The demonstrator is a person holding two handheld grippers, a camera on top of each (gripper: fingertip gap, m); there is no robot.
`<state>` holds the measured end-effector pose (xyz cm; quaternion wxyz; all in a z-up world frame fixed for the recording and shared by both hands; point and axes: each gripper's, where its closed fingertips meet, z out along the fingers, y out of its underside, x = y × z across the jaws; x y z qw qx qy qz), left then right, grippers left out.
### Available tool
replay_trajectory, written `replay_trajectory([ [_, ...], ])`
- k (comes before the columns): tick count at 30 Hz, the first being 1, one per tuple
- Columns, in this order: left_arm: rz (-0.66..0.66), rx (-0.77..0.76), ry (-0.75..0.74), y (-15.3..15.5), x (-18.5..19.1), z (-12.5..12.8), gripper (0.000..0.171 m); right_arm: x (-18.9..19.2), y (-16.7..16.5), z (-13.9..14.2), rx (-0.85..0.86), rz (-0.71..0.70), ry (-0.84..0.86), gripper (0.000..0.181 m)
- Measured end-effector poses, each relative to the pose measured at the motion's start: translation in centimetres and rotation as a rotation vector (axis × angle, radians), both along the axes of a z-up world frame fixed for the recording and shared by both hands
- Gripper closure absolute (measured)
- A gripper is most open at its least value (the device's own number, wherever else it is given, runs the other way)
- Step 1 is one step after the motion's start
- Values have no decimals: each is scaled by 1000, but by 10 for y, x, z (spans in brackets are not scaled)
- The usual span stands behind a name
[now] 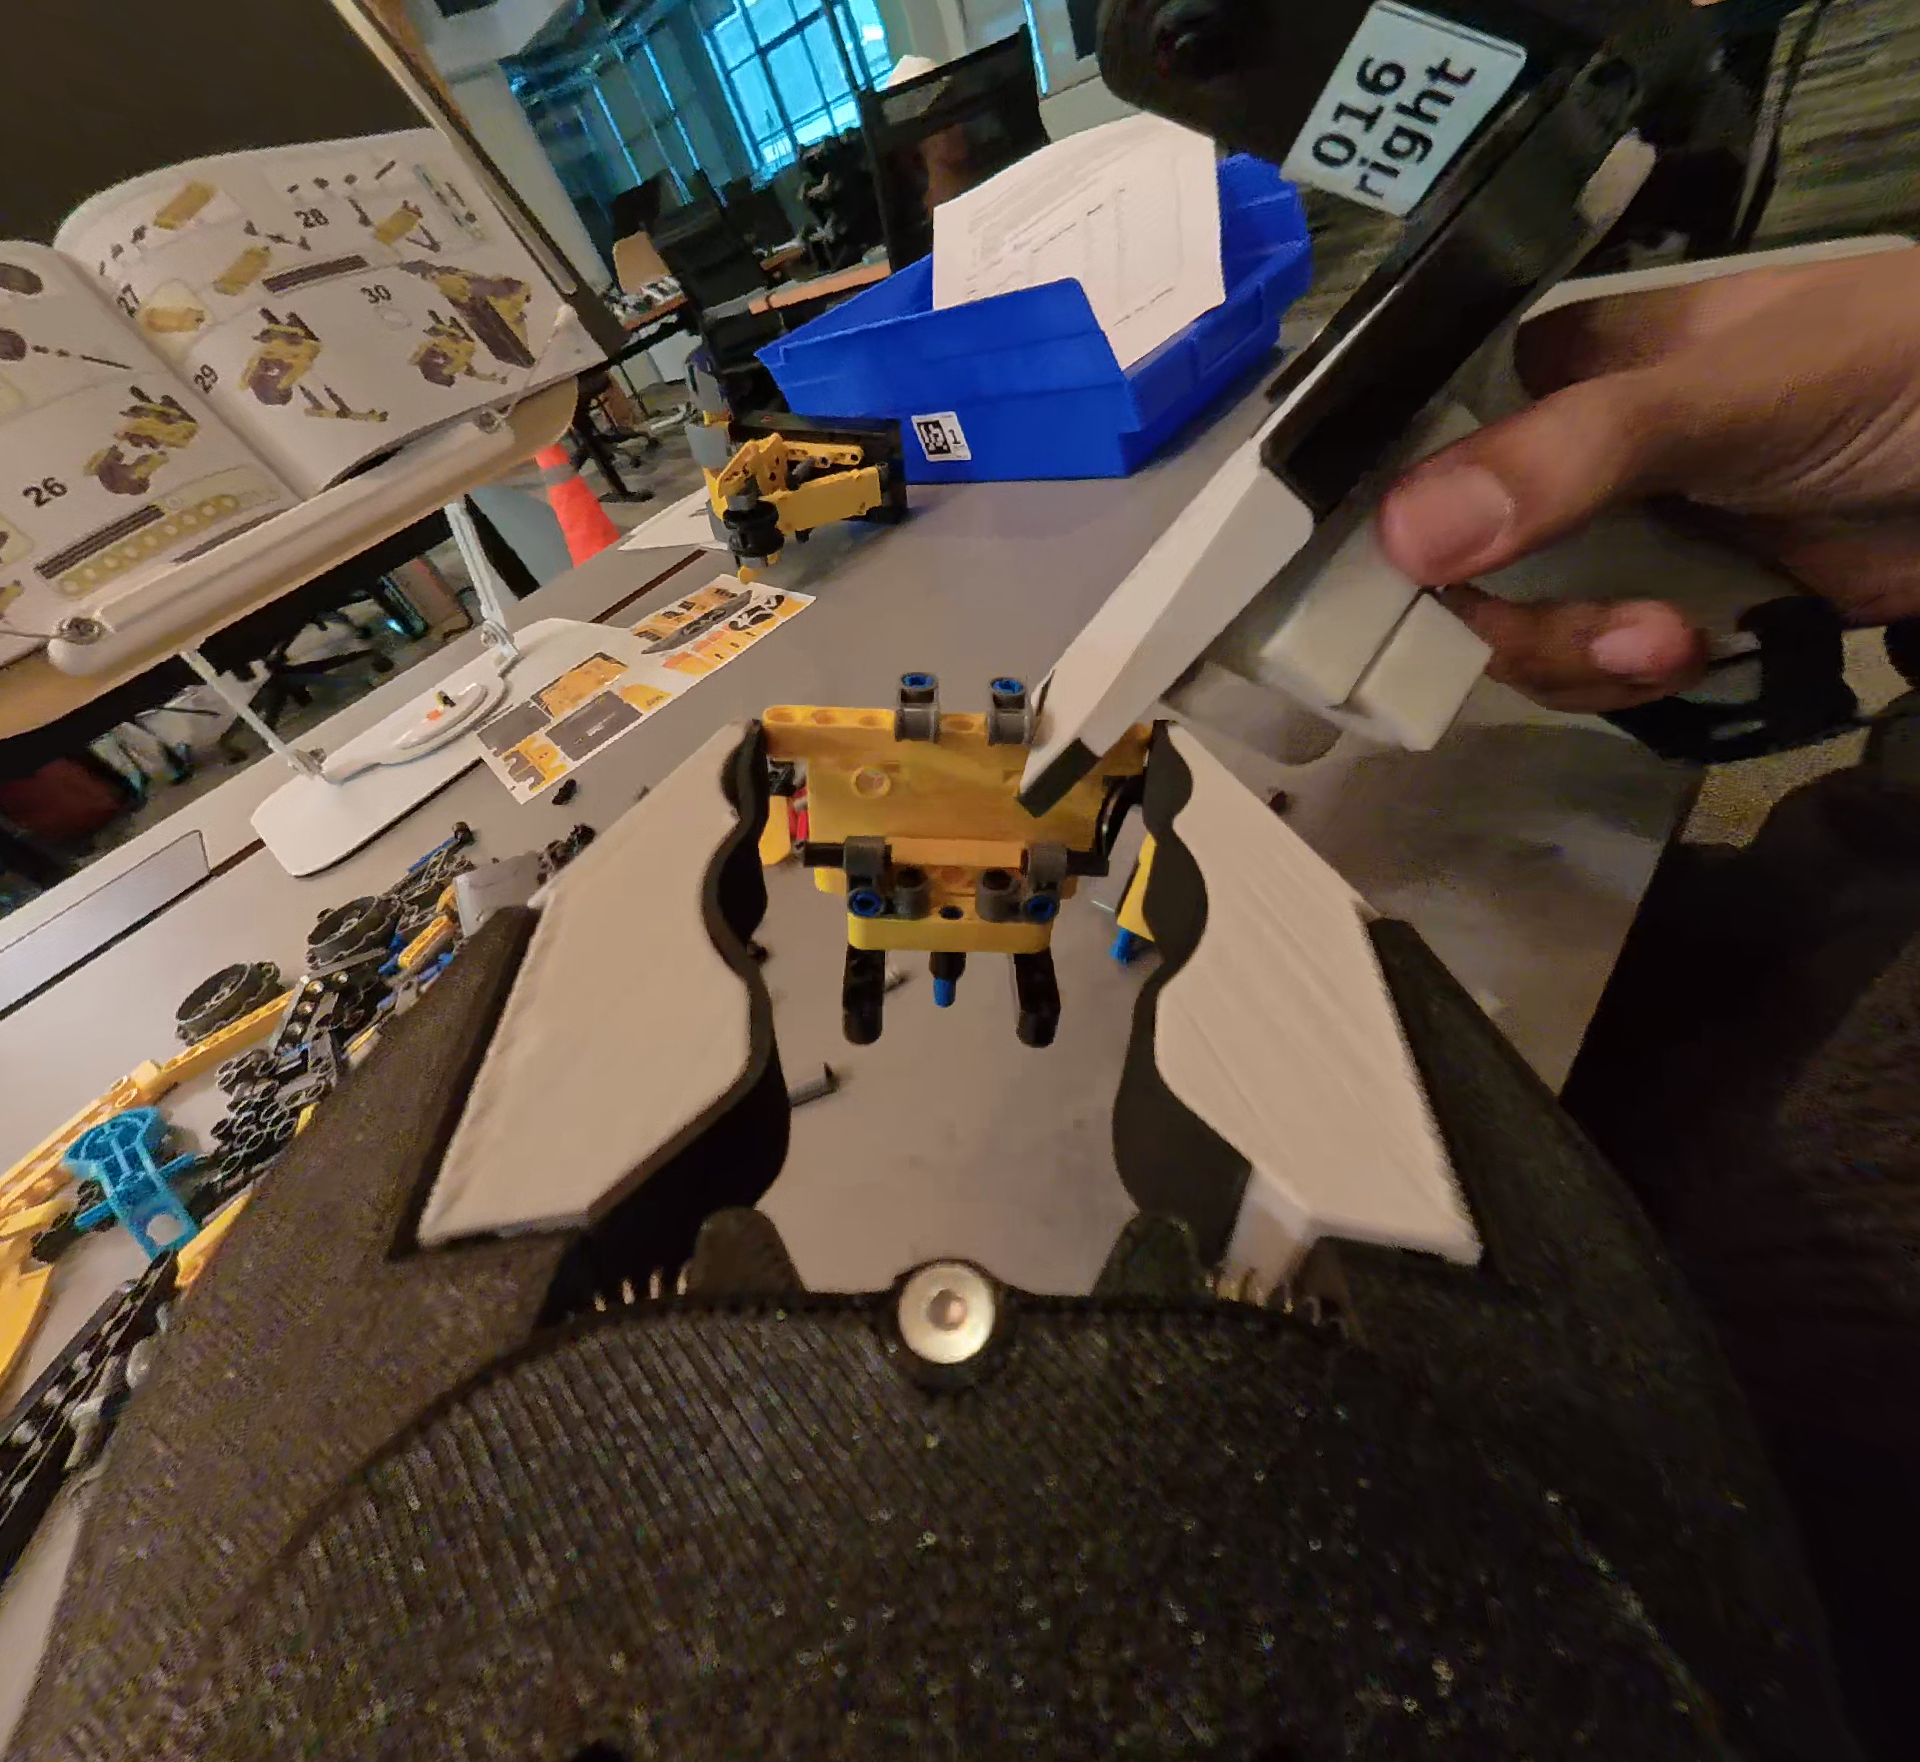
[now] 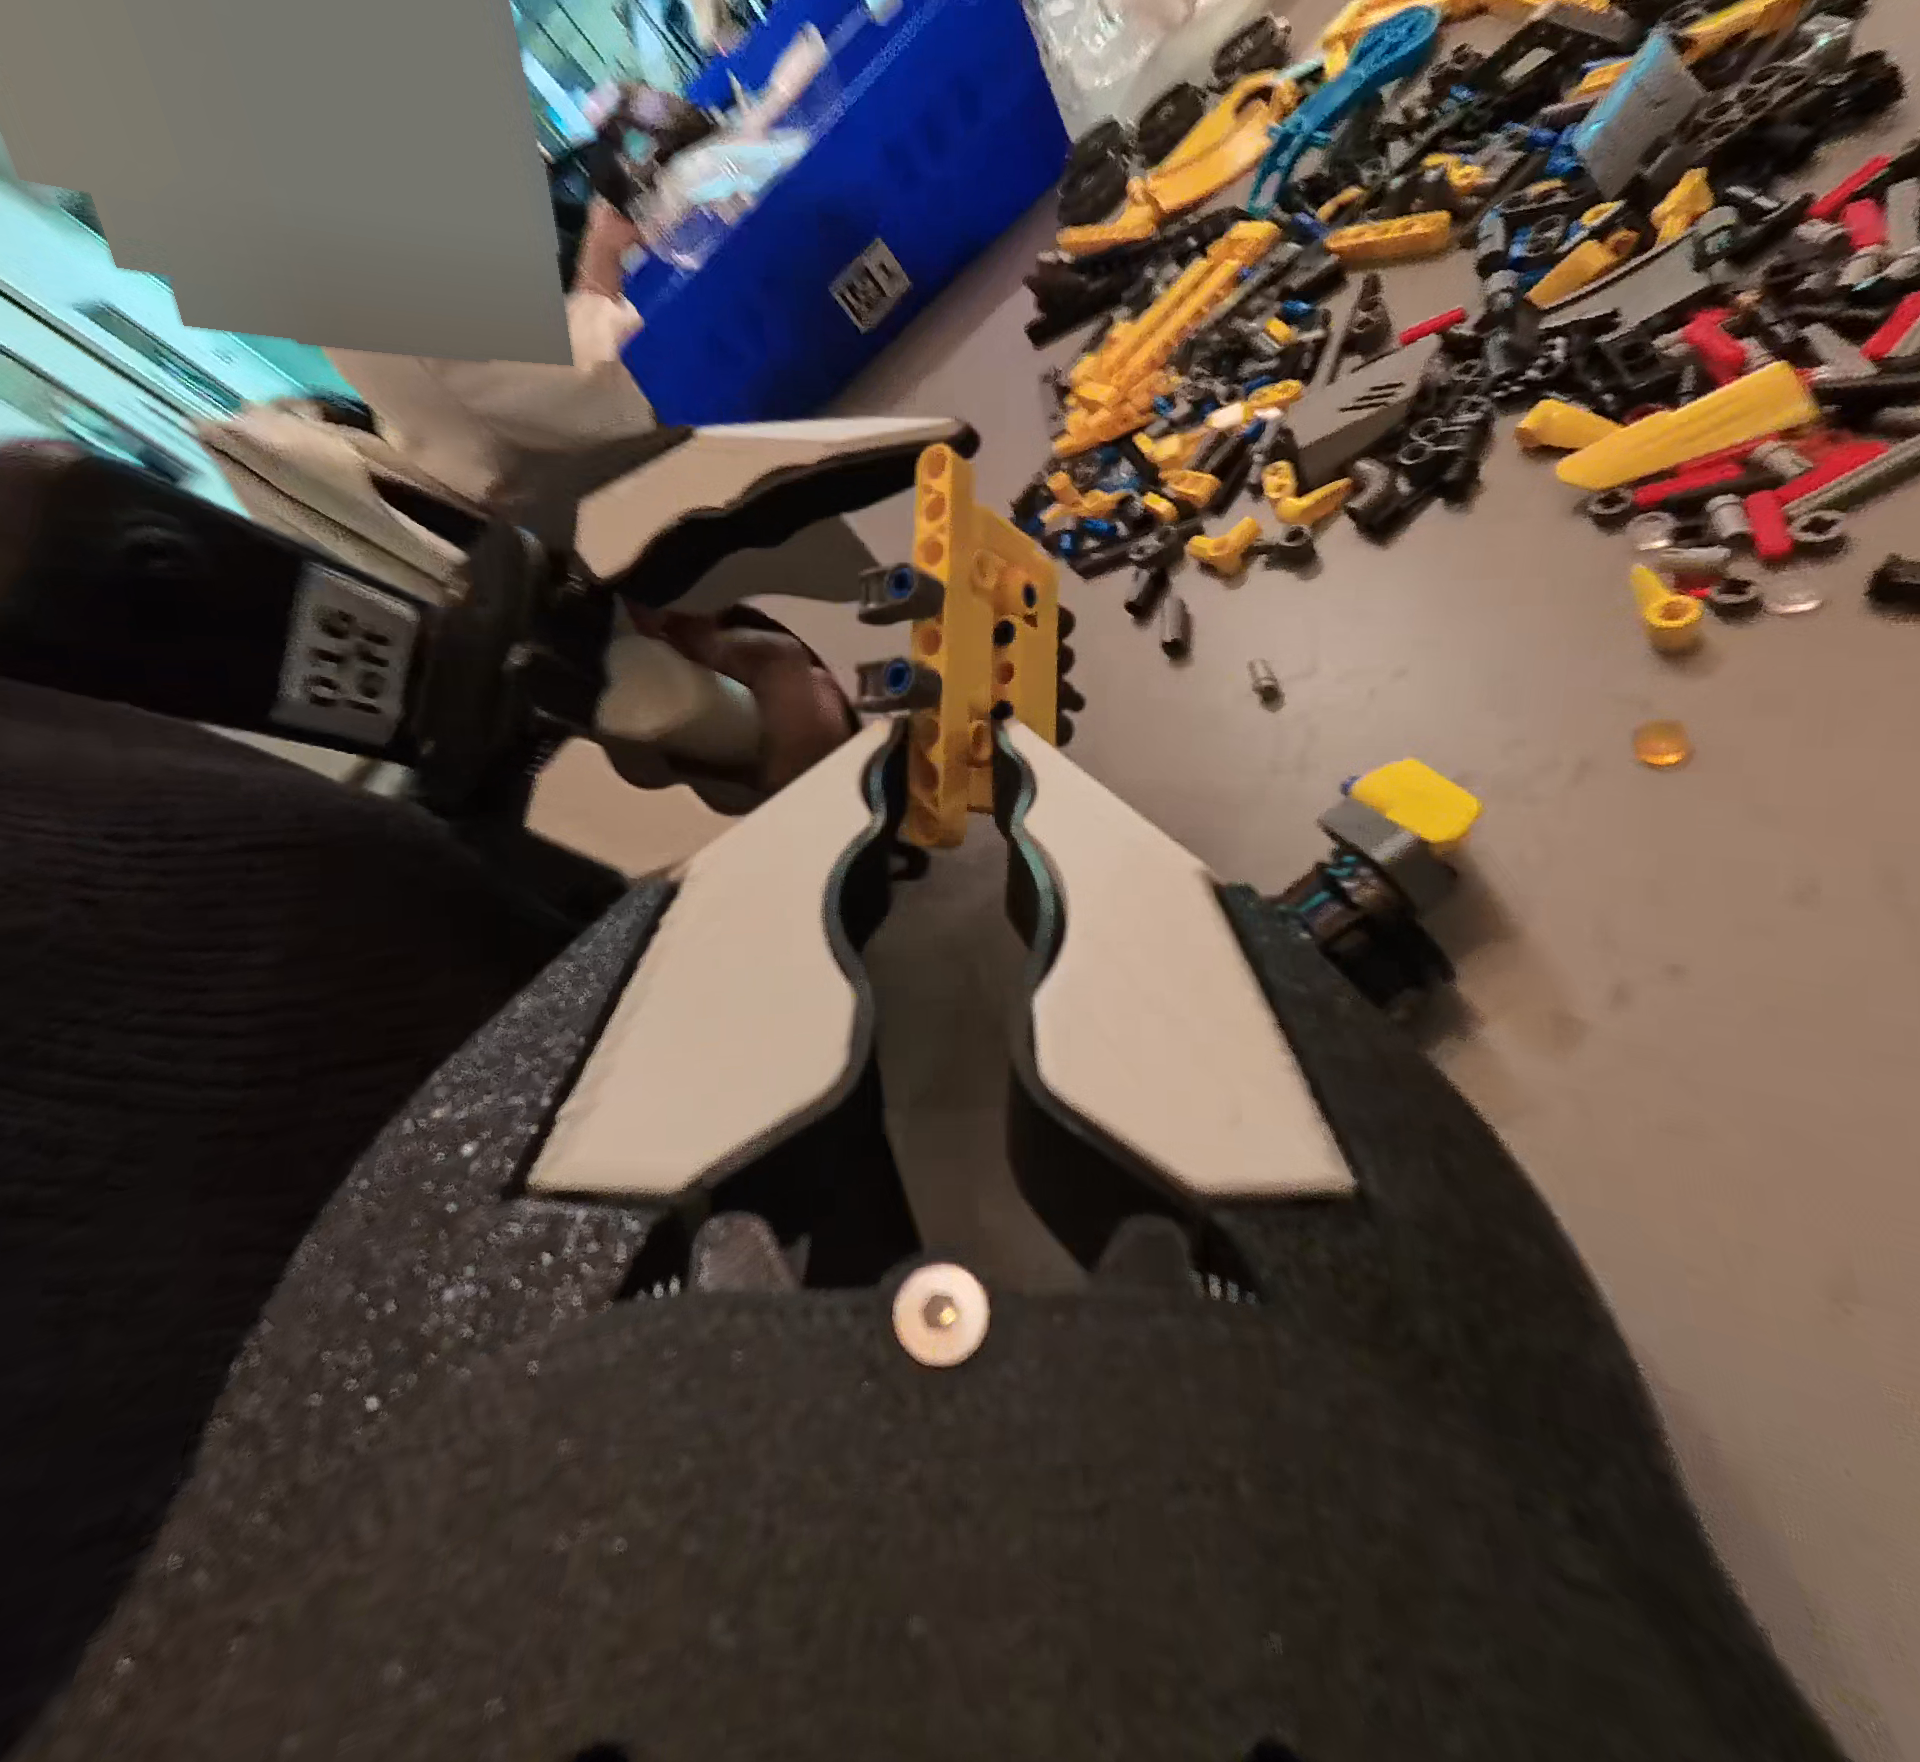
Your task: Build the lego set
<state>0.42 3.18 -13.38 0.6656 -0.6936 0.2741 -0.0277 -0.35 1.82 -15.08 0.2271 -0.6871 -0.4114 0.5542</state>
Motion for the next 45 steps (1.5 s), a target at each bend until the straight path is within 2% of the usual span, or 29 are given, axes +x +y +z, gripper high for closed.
replay_trajectory([
  [4, -18, -94, -17, -9, -3, -8, 97, 0, 6, -15, 160, 53, -158, 167],
  [7, -21, -162, -77, -18, -16, -11, 92, -2, 4, -17, 213, 141, -210, 167],
  [10, -12, -229, -104, -23, -29, -17, 89, -3, 7, -28, 372, 206, -306, 167],
  [13, 22, -261, -78, -22, -41, -24, 88, -5, 10, -37, 559, 264, -401, 167],
  [17, 28, -317, -15, -16, -44, -36, 86, -10, 7, -40, 645, 315, -434, 159],
  [22, 1, -347, 24, -12, -42, -43, 85, -10, 8, -43, 643, 299, -433, 148],
  [34, -68, -403, -83, -11, -37, -40, 86, 7, 11, -29, 506, 180, -297, 132],
  [39, -93, -418, -42, -13, -23, -44, 89, 18, 13, -29, 466, 148, -267, 130],
  [45, -107, -426, 18, -13, -11, -50, 103, 15, -4, -34, 438, 189, -241, 137],
])
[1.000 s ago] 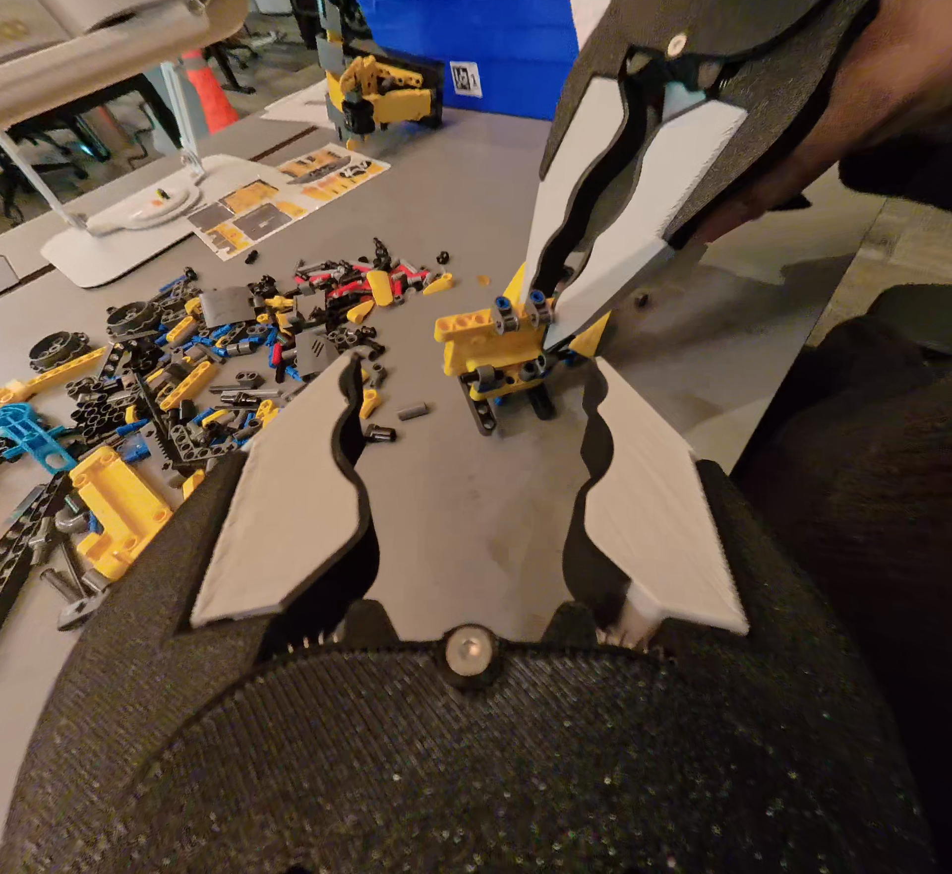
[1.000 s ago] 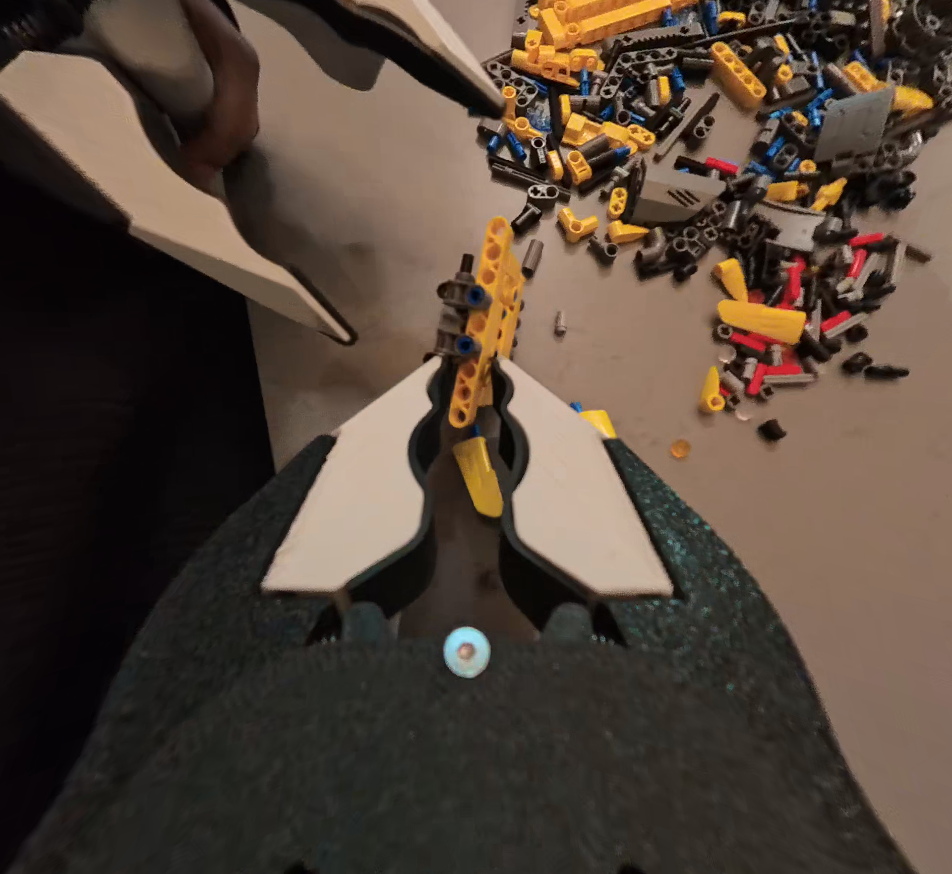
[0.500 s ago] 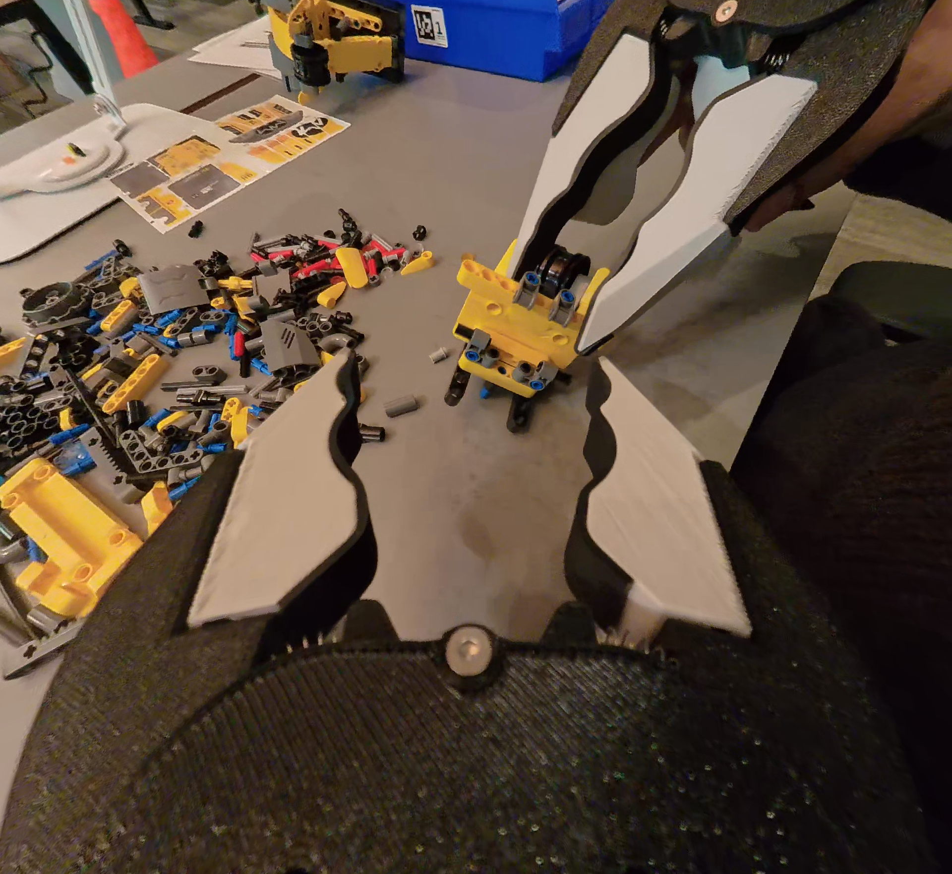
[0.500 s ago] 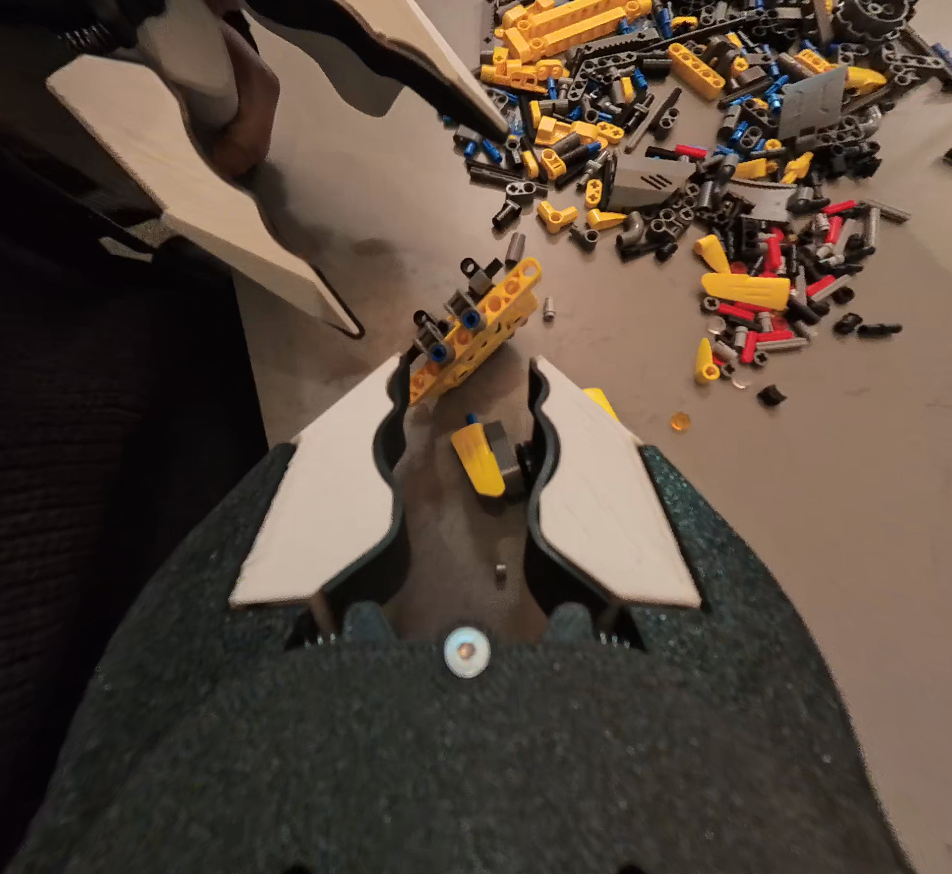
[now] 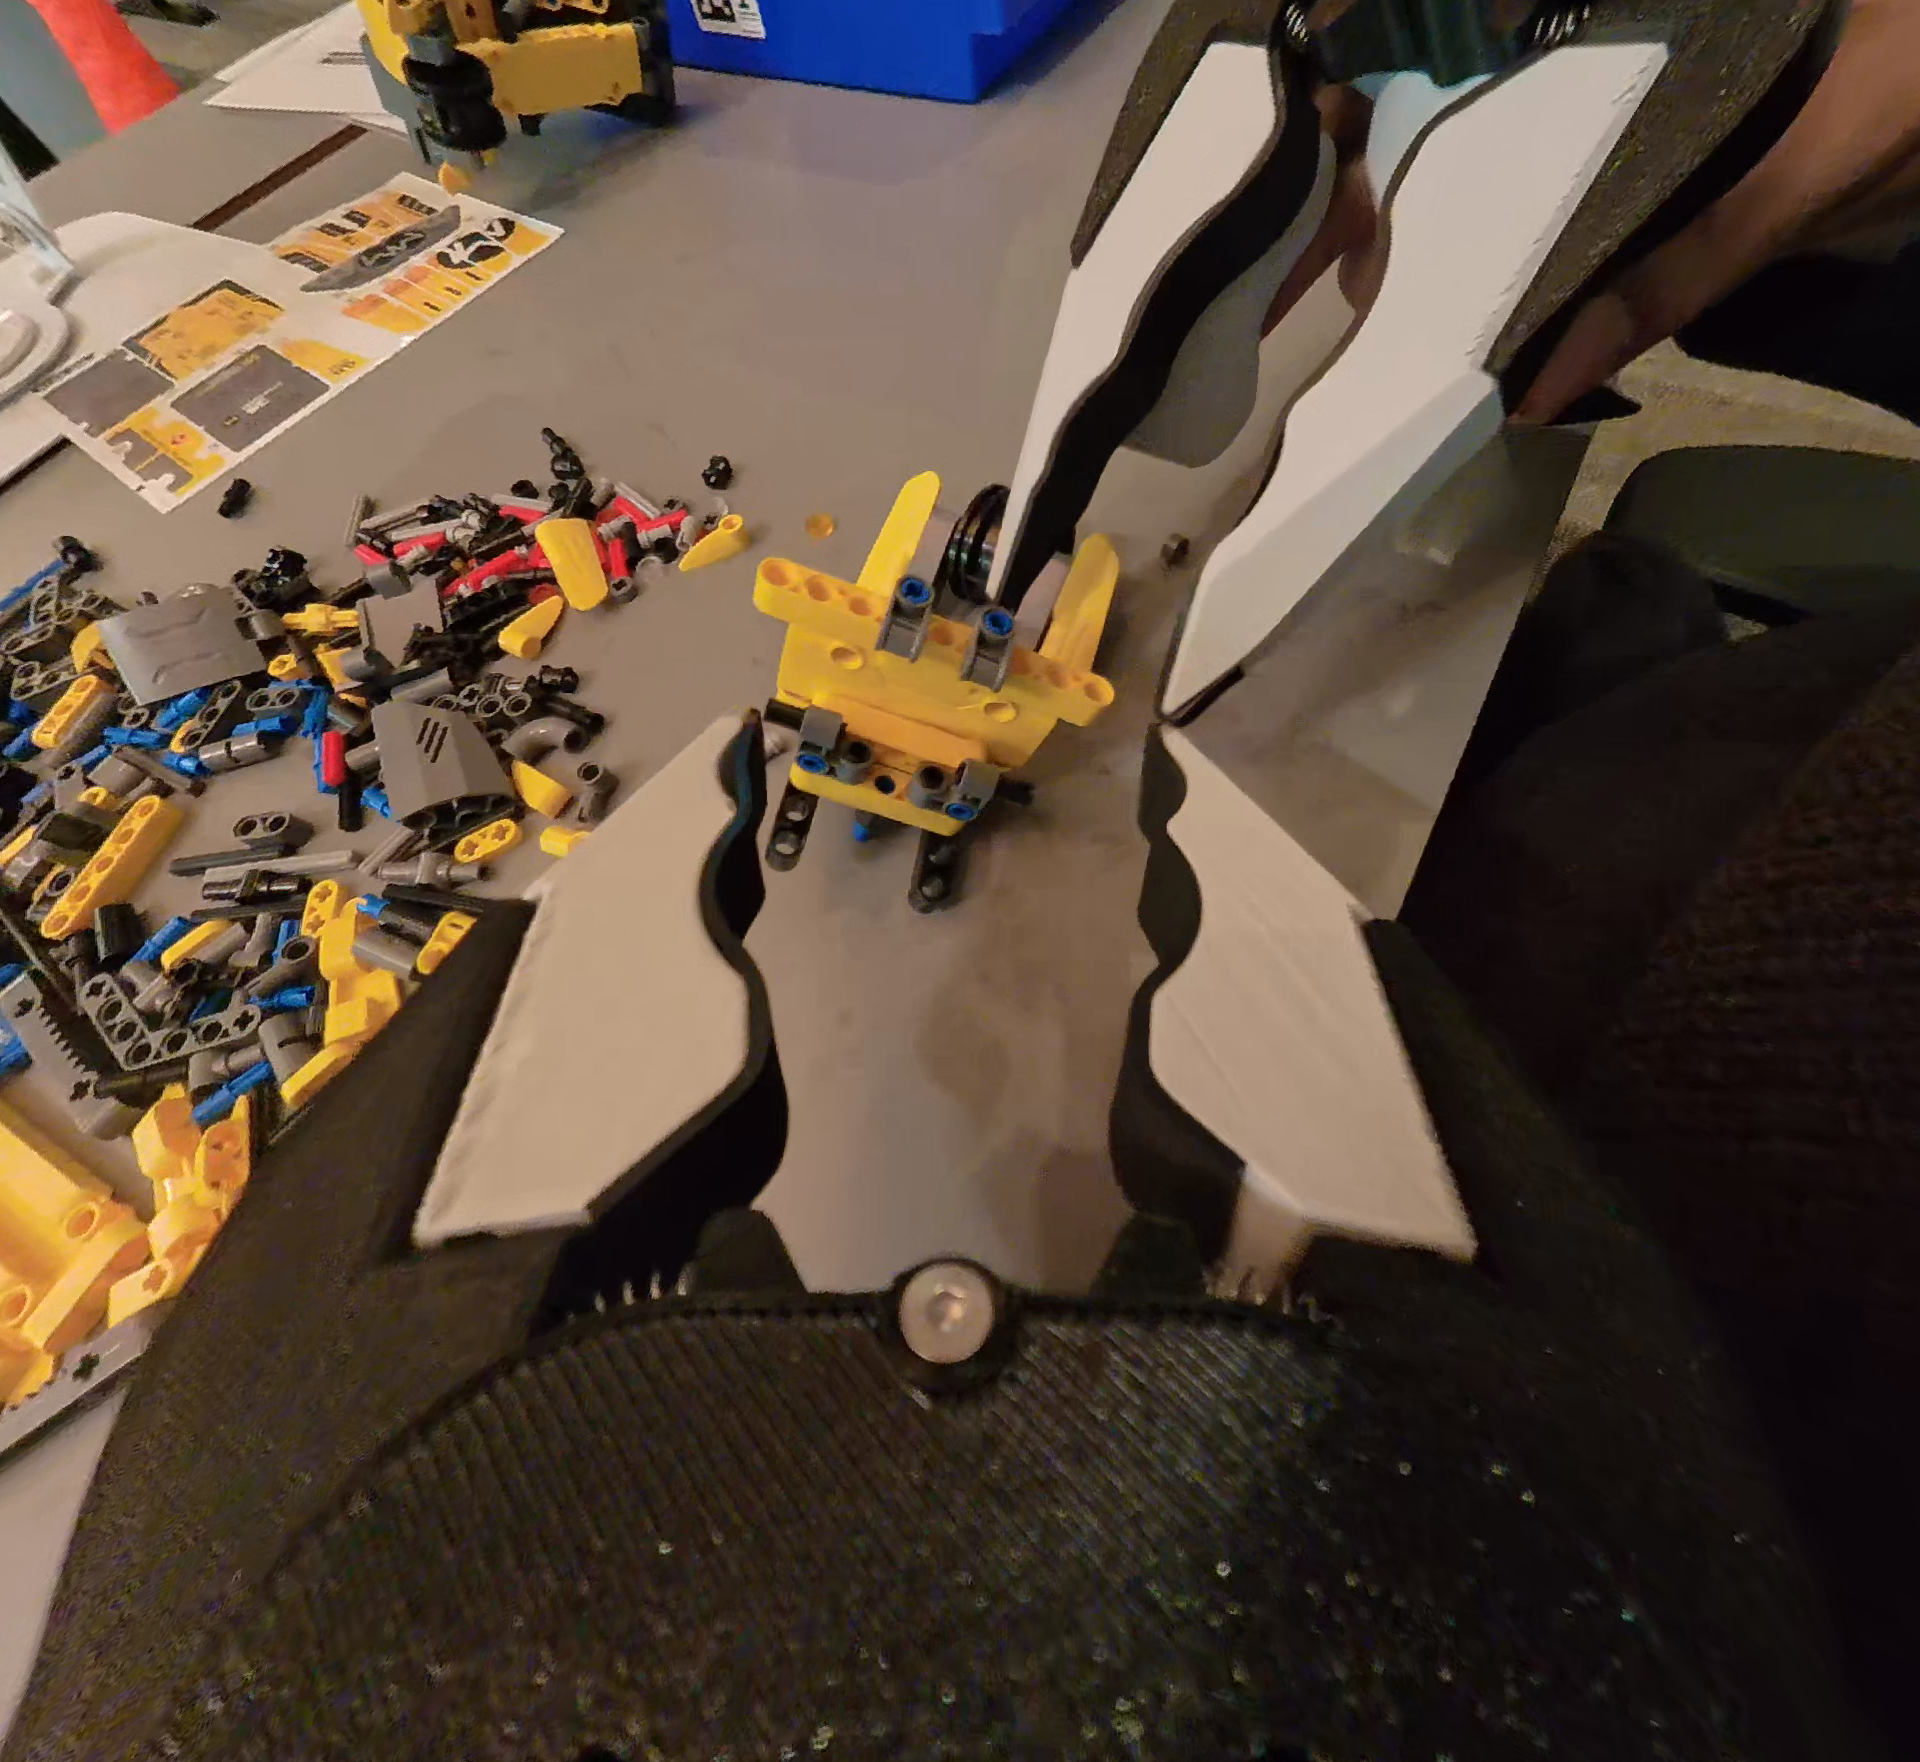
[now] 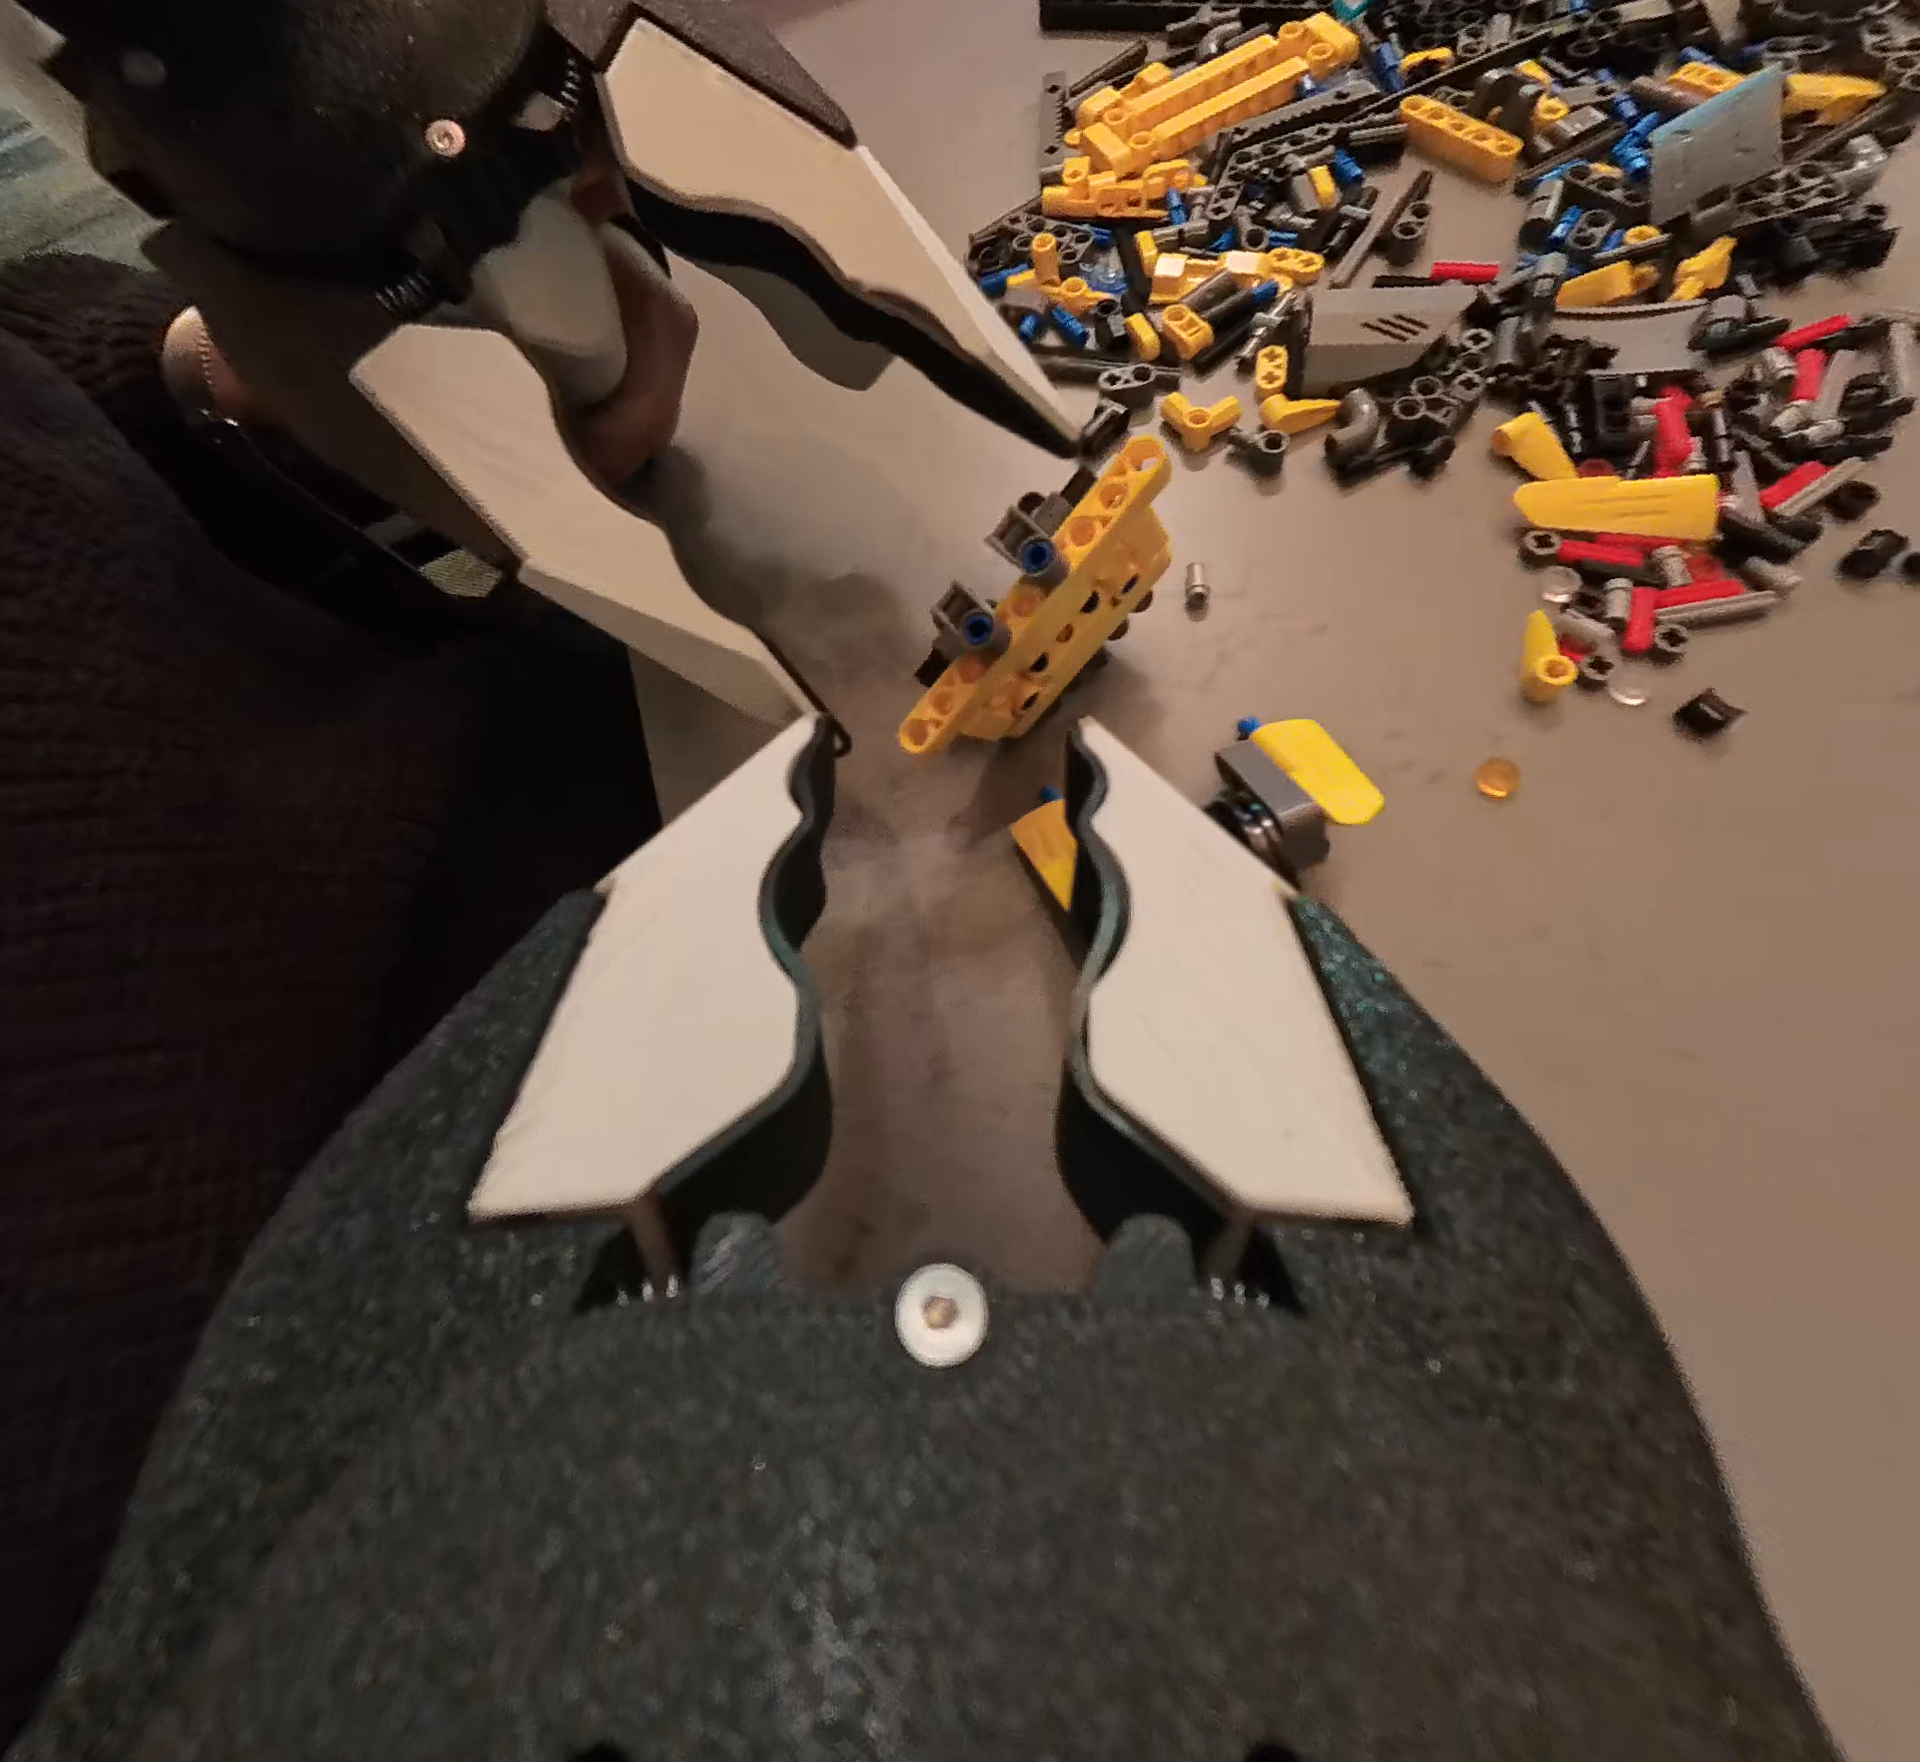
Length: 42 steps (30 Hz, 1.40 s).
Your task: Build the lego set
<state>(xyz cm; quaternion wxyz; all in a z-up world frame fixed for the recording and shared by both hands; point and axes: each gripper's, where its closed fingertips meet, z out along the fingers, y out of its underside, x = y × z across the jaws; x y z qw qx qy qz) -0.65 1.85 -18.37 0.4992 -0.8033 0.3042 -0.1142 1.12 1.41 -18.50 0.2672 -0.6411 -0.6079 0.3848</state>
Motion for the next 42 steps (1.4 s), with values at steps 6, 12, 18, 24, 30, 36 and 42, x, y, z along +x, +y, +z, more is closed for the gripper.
replay_trajectory([
  [6, -17, 30, -4, -3, 0, 8, 99, 8, 11, 10, 11, -49, 48, 135],
  [12, -45, 62, -138, 12, -29, 52, 101, 40, 22, 4, -163, -308, 26, 155],
  [18, -282, -136, -228, 64, -11, 58, 105, 26, 8, -19, -398, -372, 66, 150],
  [24, -505, -576, -274, 77, 26, 4, 117, 19, 32, -21, -331, -430, 36, 148],
  [30, -486, -625, -148, 71, 17, -24, 138, 18, 63, -21, -234, -457, -12, 158],
  [36, -442, -639, -185, 73, 12, -28, 150, 15, 73, -23, -262, -442, 5, 174],
  [42, -455, -438, -262, 78, 9, 15, 168, 14, 75, 17, -185, -425, 186, 174],
])
